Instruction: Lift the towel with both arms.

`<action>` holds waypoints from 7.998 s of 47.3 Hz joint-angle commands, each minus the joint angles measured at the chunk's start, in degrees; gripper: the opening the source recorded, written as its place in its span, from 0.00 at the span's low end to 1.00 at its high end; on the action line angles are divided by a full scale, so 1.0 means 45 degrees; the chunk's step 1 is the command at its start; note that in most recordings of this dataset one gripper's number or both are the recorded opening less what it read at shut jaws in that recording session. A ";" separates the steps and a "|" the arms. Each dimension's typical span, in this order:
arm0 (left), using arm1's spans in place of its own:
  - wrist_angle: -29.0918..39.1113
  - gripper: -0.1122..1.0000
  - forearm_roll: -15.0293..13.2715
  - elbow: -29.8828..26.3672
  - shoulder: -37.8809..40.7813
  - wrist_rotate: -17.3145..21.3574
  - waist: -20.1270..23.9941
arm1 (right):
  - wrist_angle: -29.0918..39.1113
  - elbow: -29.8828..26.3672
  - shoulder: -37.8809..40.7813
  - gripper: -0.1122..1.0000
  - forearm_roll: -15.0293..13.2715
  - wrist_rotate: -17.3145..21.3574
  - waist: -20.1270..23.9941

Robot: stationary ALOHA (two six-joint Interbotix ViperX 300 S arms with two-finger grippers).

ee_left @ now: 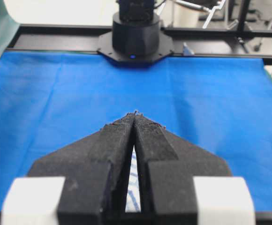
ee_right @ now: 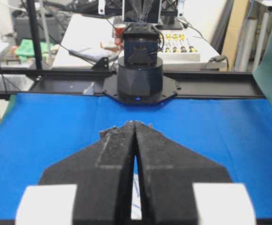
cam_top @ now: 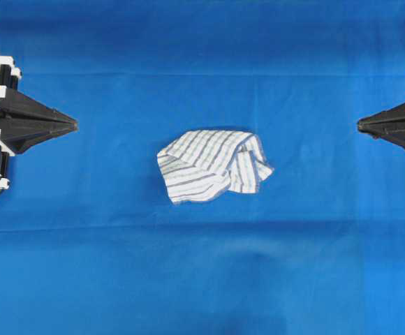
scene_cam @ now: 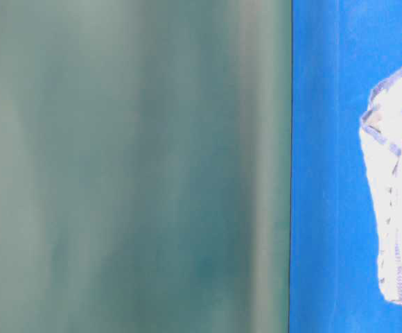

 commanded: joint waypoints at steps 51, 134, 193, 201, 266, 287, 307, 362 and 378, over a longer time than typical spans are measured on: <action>-0.1406 0.88 -0.0332 -0.2402 0.8145 -0.0254 -0.1348 | 0.1875 -0.2383 0.7051 0.68 0.0000 0.0801 0.0898; -0.1250 0.14 -0.0449 -0.4473 1.4023 -0.0293 -0.1172 | 0.1602 -0.5059 1.4805 0.19 0.0020 0.0801 0.0078; 0.6406 0.14 -0.0293 -0.8770 0.6797 0.0078 -0.0449 | 1.0039 -0.9570 0.6602 0.19 -0.1250 0.0781 0.0039; 0.7344 0.14 -0.0273 -0.9648 0.6230 0.0078 -0.0273 | 1.0762 -1.0801 0.6621 0.19 -0.1445 0.0762 0.0039; 0.6953 0.89 -0.0273 -0.8086 0.6309 0.0547 -0.0098 | 1.1016 -0.9219 0.6738 0.69 -0.1758 0.1719 -0.0176; 0.3965 0.89 -0.0254 -0.6992 0.9688 0.0547 -0.0566 | 0.8320 -0.5371 0.7500 0.69 -0.1738 0.3418 0.0859; 0.1855 0.89 -0.0273 -0.6699 1.3594 0.0625 -0.0527 | 0.5000 -0.4160 1.0957 0.69 -0.1738 0.3652 0.0859; 0.0391 0.11 -0.0332 -0.6855 1.5254 0.0605 -0.0234 | 0.3594 -0.4316 1.2871 0.15 -0.1797 0.3516 0.0469; 0.2793 0.11 -0.0332 -0.6816 1.2363 0.0645 0.0020 | 0.5078 -0.5039 1.0859 0.15 -0.1816 0.3496 0.0293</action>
